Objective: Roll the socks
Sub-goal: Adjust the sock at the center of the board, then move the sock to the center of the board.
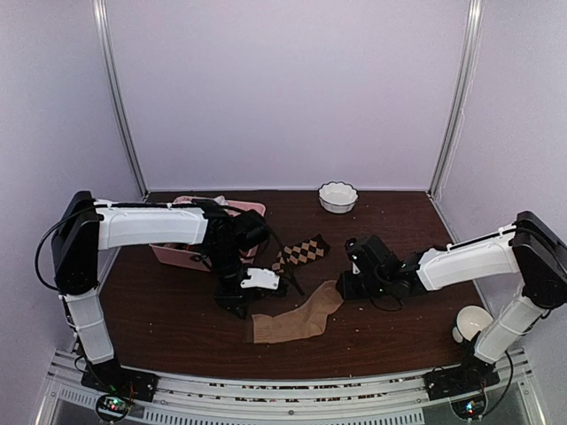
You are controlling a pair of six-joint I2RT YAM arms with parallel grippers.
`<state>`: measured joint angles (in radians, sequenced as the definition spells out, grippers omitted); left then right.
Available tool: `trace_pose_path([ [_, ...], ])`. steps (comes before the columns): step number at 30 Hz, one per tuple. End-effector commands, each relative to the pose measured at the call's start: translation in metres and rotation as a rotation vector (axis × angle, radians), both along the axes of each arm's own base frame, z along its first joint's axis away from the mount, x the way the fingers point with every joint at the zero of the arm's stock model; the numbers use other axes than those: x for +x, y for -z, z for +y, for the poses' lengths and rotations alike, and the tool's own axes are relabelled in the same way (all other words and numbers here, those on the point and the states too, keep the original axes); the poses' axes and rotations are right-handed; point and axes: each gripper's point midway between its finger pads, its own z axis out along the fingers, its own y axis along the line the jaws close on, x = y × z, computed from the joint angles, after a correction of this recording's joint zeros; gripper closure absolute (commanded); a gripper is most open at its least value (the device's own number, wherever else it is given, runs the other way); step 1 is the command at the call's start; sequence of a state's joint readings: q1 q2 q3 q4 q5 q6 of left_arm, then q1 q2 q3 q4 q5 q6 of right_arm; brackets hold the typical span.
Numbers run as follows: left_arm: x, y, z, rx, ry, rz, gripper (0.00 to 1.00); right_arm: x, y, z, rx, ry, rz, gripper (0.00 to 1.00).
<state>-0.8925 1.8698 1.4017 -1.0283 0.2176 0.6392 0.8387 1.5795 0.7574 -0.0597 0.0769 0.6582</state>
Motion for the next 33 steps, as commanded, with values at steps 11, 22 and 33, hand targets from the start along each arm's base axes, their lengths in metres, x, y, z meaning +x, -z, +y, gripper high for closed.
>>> trace_pose_path([
  [11, -0.033, 0.024, -0.013, -0.091, 0.42, -0.041, 0.5, 0.023, 0.036, 0.009, -0.028, 0.0, 0.095, 0.74],
  [22, -0.021, 0.056, -0.027, -0.061, 0.334, -0.081, 0.63, 0.061, 0.025, -0.025, -0.14, 0.077, 0.043, 0.79],
  [33, -0.046, 0.023, -0.084, -0.249, 0.221, 0.178, 0.58, 0.083, -0.001, -0.001, -0.071, -0.03, -0.022, 0.72],
])
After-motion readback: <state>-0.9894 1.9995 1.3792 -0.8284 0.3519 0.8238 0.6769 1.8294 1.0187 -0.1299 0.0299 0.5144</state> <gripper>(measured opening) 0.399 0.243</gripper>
